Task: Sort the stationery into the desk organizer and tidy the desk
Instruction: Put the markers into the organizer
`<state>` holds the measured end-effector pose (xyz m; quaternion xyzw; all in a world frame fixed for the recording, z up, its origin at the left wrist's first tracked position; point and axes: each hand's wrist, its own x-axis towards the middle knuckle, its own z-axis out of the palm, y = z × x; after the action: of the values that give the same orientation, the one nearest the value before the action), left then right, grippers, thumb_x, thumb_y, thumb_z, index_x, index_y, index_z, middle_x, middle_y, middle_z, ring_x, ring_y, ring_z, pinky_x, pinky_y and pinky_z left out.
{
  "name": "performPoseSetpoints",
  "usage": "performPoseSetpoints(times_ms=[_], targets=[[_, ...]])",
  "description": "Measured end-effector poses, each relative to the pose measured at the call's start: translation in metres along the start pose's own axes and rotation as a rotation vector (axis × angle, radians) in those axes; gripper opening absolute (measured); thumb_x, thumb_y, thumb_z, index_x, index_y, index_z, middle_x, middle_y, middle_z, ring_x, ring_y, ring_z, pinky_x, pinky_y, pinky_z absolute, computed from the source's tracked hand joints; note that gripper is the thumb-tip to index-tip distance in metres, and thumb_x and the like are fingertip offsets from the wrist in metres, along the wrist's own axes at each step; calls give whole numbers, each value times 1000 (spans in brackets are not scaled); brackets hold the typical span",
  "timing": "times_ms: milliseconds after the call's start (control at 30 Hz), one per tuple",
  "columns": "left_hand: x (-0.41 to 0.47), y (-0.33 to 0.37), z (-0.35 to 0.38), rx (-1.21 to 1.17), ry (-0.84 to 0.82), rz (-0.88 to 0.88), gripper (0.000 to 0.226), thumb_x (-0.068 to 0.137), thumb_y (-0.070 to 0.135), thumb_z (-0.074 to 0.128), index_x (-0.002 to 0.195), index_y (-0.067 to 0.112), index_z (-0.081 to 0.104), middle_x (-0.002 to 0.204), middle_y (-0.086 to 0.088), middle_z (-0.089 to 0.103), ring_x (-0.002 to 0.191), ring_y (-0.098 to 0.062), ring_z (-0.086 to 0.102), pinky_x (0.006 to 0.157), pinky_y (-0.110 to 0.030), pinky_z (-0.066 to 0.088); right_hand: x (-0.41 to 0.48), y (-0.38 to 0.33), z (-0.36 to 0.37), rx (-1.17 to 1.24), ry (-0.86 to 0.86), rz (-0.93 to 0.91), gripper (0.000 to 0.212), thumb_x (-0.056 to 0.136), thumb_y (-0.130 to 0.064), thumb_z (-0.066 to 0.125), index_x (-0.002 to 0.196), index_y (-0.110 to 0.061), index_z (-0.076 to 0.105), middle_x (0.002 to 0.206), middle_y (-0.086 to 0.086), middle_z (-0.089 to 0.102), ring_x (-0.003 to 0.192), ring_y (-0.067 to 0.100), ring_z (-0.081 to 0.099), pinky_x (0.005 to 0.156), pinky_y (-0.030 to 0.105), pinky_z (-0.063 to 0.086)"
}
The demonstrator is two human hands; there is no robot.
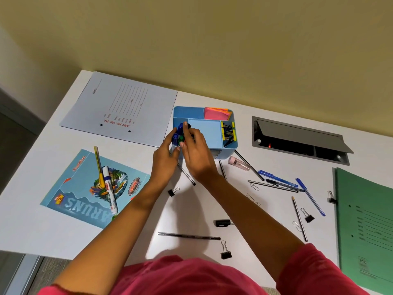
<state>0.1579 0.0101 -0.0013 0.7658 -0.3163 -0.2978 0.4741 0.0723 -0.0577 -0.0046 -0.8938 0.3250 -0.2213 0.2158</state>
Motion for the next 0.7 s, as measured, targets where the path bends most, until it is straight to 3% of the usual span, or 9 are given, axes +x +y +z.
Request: performPoseSetpoints(times_ms=[133,267,367,500,633,700], targets=[[-1,-1,-2,-1,-8,-2,51,97,16,50,145,23,35,143,-5,47,129,-25,48,98,-23,36,-5,-2,0,67,-3,76,51,99,-17,44,147,-10,27,135,15,41,125,28,43,100,43,46],[-4,-1,-3,-47,14,-1,48,97,9,48,142,25,39,142,-2,48,129,-19,47,91,-10,33,-18,-6,-7,68,174,68,39,100,-15,39,138,-5,44,125,18,48,115,28,48,96,36,47],[-14,-7,-11,-110,168,52,33,98,12,47,128,24,53,130,3,58,115,-10,55,83,-1,42,-38,-6,-9,19,264,70,33,96,-4,38,125,1,54,116,19,53,110,27,51,96,31,44],[-30,-39,-30,22,428,19,24,93,6,51,113,15,61,112,-4,62,101,-20,59,81,-27,49,-74,1,-7,87,184,144,27,96,-9,37,120,-6,51,116,14,52,111,21,47,98,27,40],[-51,-73,-57,435,594,-175,28,87,11,61,115,13,56,117,-16,53,109,-35,48,89,-46,42,-104,4,0,160,113,137,25,95,-3,44,118,-11,51,113,6,51,107,17,49,94,25,42],[-64,-82,-68,524,643,-323,39,85,13,64,120,6,49,124,-23,46,113,-43,43,91,-52,38,-112,2,3,169,79,153,23,95,-5,42,116,-11,52,111,5,51,105,17,49,92,24,42]])
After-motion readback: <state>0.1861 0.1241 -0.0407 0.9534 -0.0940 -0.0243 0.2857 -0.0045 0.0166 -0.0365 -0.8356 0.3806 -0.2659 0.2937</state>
